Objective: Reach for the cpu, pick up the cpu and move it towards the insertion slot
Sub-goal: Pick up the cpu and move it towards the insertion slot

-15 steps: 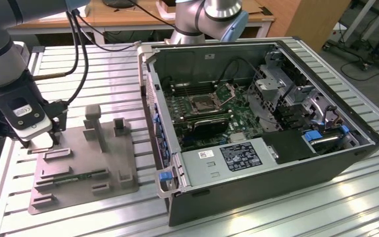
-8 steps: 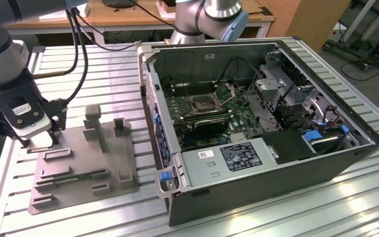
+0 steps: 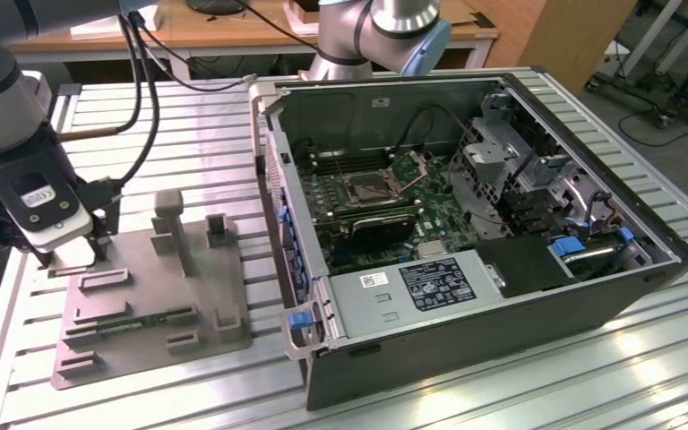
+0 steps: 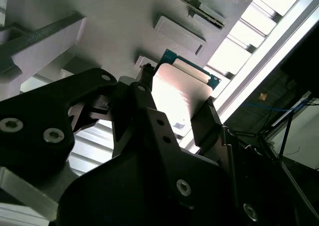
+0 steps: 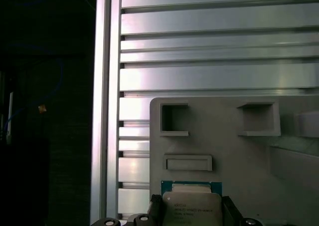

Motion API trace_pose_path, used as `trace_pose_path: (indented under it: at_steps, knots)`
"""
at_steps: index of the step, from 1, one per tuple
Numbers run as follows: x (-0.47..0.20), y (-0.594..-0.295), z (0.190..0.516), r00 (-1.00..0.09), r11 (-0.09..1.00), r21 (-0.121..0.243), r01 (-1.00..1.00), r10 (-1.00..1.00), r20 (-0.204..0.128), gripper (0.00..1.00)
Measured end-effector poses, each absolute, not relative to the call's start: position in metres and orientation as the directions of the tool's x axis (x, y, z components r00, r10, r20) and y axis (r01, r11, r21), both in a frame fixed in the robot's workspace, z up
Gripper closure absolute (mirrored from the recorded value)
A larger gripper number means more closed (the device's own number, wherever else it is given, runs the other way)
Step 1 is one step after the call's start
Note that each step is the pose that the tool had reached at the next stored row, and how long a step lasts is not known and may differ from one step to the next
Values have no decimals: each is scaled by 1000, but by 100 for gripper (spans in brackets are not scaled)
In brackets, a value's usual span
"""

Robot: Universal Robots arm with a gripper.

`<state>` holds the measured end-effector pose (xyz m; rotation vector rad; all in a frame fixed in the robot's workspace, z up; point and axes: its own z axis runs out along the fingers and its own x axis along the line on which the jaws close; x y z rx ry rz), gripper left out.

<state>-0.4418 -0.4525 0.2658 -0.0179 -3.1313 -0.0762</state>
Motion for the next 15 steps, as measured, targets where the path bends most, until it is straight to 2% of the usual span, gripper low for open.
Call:
trace_pose_path:
  at_steps: [15]
  knots:
    - [-442, -453, 272, -1000, 999, 49, 12, 11, 10, 45]
